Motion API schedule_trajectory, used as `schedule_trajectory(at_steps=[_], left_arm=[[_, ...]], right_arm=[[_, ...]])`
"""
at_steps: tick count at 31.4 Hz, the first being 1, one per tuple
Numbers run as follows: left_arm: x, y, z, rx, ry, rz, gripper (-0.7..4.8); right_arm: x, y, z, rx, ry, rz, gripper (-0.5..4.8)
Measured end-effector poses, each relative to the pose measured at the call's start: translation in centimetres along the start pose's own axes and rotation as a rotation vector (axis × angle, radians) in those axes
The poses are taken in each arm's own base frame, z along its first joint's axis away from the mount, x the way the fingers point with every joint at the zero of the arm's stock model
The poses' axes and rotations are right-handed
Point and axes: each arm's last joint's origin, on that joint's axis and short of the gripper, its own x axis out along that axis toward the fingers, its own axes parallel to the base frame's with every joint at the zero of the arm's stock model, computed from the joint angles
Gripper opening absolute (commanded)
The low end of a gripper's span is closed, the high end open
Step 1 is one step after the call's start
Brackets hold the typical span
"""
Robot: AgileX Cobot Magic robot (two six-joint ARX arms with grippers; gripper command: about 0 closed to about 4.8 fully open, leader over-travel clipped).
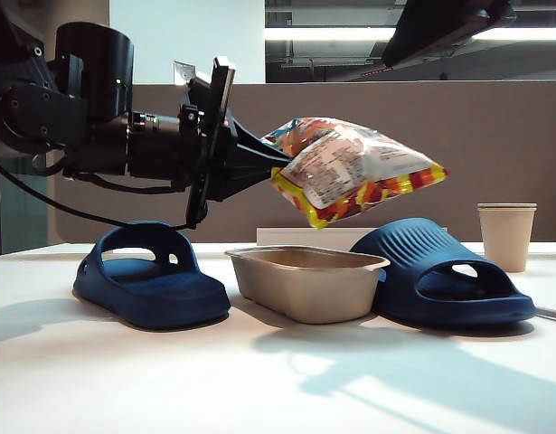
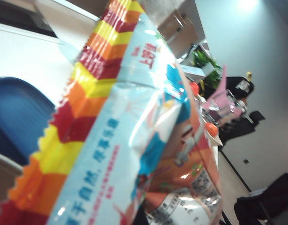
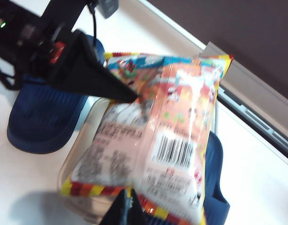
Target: Pick up a bag of chips and put them in the box.
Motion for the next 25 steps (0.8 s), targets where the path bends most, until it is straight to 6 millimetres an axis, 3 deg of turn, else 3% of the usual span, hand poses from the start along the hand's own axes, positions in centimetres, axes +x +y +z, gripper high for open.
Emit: schedule_trajectory(at_steps=[11,25], left_arm=[[0.7,2.1,-1.3,-0.045,0.035,0.031,-0.06],[0.8,2.5,-1.6,-0.136,0.064,0.072,-0.06]], right_arm=[[0.0,0.0,0.0,-0.004,0.003,0.0,-0.05],[0.0,0.0,0.0,-0.007,0.003,0.0,-0.05]])
